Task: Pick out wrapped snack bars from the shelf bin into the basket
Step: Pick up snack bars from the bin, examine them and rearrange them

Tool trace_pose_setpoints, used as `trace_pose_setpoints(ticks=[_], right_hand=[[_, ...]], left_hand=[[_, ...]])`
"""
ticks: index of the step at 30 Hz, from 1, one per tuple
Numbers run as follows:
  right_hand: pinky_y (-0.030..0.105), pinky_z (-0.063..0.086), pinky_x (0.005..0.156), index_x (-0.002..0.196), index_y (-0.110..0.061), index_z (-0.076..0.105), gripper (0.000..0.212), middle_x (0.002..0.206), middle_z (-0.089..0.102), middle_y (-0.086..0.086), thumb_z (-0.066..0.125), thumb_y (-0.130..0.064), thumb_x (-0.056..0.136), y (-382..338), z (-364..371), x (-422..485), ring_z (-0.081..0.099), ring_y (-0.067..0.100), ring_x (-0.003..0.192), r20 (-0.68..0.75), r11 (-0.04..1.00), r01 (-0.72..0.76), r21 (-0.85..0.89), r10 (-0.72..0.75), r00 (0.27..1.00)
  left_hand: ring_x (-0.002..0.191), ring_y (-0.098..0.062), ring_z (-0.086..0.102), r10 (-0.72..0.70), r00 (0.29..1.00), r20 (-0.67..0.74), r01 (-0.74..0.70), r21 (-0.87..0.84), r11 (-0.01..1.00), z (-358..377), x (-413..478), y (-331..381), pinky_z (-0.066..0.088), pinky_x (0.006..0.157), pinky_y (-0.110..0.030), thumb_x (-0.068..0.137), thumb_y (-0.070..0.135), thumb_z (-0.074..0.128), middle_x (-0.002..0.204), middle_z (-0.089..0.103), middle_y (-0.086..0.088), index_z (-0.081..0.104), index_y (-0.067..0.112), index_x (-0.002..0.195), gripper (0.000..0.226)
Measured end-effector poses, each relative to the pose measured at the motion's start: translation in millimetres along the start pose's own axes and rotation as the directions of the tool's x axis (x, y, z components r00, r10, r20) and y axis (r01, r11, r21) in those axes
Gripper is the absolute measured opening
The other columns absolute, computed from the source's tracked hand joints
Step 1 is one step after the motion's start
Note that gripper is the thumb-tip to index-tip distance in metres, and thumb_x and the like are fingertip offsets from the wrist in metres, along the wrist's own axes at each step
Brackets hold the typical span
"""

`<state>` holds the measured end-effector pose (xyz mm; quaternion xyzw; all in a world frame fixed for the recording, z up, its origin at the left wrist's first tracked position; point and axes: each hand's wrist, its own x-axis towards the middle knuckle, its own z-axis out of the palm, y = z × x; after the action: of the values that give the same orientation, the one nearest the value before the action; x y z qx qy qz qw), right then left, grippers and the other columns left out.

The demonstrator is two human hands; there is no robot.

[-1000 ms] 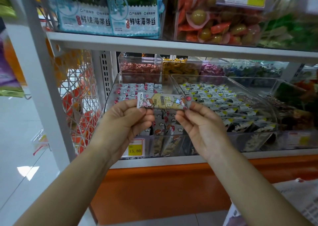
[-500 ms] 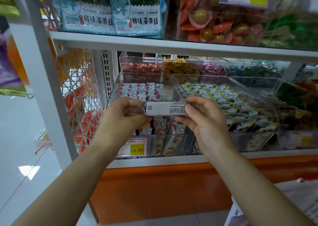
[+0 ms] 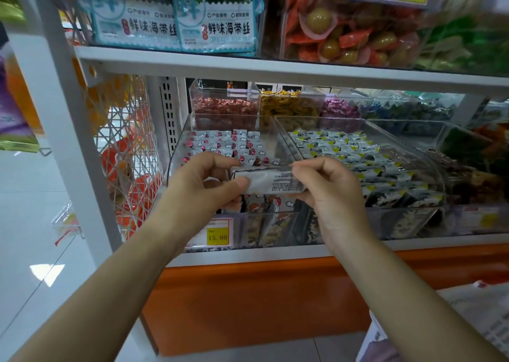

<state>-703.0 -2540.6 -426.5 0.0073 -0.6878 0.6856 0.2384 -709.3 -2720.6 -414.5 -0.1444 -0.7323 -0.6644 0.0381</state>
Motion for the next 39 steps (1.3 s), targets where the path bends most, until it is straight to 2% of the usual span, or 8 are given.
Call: trace_pose_setpoints(ticks=[11, 16, 22, 24, 28, 31, 35, 39], right_hand=[[0.056, 0.053, 0.071, 0.067, -0.011, 0.062, 0.018, 0.08, 0.063, 0.022, 0.066, -0.014, 0.084, -3.4, 0.0, -4.2, 0.062, 0.038, 0.08, 0.009, 0.987, 0.109, -0.116, -0.109, 0.994], [0.027, 0.056, 0.052, 0.073, -0.003, 0.063, 0.013, 0.076, 0.064, 0.015, 0.065, -0.008, 0.085, -3.6, 1.2, -6.1, 0.066, 0.016, 0.066, 0.075, 0.993, 0.101, -0.066, -0.096, 0.993], [0.009, 0.045, 0.048, 0.075, -0.006, 0.067, 0.012, 0.07, 0.063, 0.001, 0.064, -0.009, 0.086, -6.2, 0.2, -3.6, 0.061, -0.001, 0.06, 0.111, 0.979, 0.148, -0.141, -0.132, 0.985], [0.012, 0.048, 0.051, 0.073, -0.01, 0.068, 0.013, 0.068, 0.064, -0.002, 0.064, -0.01, 0.086, -6.2, 0.4, -2.8, 0.061, 0.0, 0.061, 0.115, 0.976, 0.148, -0.158, -0.13, 0.985], [0.026, 0.056, 0.057, 0.069, -0.017, 0.068, 0.017, 0.067, 0.066, -0.005, 0.065, -0.011, 0.084, -5.4, 1.1, -1.9, 0.065, 0.009, 0.067, 0.125, 0.994, 0.064, -0.094, -0.052, 0.991], [0.025, 0.055, 0.052, 0.068, -0.015, 0.068, 0.018, 0.068, 0.068, -0.001, 0.064, -0.008, 0.084, -7.0, 1.9, -3.9, 0.067, 0.011, 0.064, 0.155, 0.998, -0.052, 0.025, 0.048, 0.987], [0.025, 0.055, 0.052, 0.068, -0.012, 0.067, 0.018, 0.069, 0.068, 0.0, 0.064, -0.007, 0.085, -6.7, 2.0, -4.0, 0.068, 0.012, 0.064, 0.134, 0.985, -0.144, 0.09, 0.131, 0.982], [0.027, 0.056, 0.055, 0.058, -0.015, 0.07, 0.028, 0.074, 0.07, 0.008, 0.065, -0.006, 0.084, -7.4, 0.8, -4.0, 0.07, 0.02, 0.069, 0.152, 0.953, -0.233, 0.196, 0.205, 0.967]], left_hand=[[0.048, -0.011, 0.056, -0.044, 0.997, -0.07, 0.041, -0.044, 0.998, 6.8, 1.0, -1.4, 0.048, 0.045, -0.021, 0.084, 0.021, 0.064, 0.063, 0.06, 0.003, 0.057, 0.01, 0.074, 0.017], [0.048, -0.009, 0.056, -0.003, 0.995, -0.103, 0.011, 0.079, 0.997, -1.9, 4.8, -4.8, 0.049, 0.046, -0.021, 0.081, 0.029, 0.066, 0.057, 0.059, 0.005, 0.059, 0.005, 0.07, 0.027], [0.062, -0.018, 0.059, 0.002, 0.993, 0.118, -0.044, 0.356, 0.933, -20.7, 7.7, 3.0, 0.053, 0.062, -0.032, 0.061, 0.056, 0.061, 0.078, 0.067, -0.013, 0.073, 0.013, 0.074, 0.046], [0.066, -0.028, 0.058, 0.002, 0.984, 0.177, -0.072, 0.392, 0.917, -25.4, 8.1, 4.2, 0.051, 0.059, -0.025, 0.062, 0.055, 0.058, 0.08, 0.065, -0.018, 0.073, 0.013, 0.075, 0.047], [0.057, -0.007, 0.057, 0.003, 0.981, 0.192, -0.075, 0.367, 0.927, -31.0, 8.7, 5.4, 0.046, 0.052, -0.011, 0.074, 0.038, 0.061, 0.07, 0.068, -0.005, 0.074, 0.018, 0.071, 0.024], [0.056, -0.003, 0.057, 0.011, 0.989, 0.15, -0.065, 0.358, 0.931, -31.1, 9.8, 3.0, 0.047, 0.052, -0.011, 0.08, 0.028, 0.062, 0.068, 0.069, 0.002, 0.074, 0.02, 0.07, 0.017], [0.064, -0.008, 0.065, -0.014, 0.994, 0.11, -0.02, 0.297, 0.955, -25.9, 9.1, 1.6, 0.056, 0.063, -0.018, 0.071, 0.046, 0.057, 0.071, 0.069, 0.005, 0.071, 0.015, 0.078, 0.035], [0.077, -0.016, 0.071, -0.076, 0.983, 0.166, 0.049, 0.164, 0.985, -15.9, 6.7, 1.0, 0.059, 0.065, -0.027, 0.068, 0.043, 0.063, 0.093, 0.069, -0.002, 0.06, 0.015, 0.097, 0.04]])
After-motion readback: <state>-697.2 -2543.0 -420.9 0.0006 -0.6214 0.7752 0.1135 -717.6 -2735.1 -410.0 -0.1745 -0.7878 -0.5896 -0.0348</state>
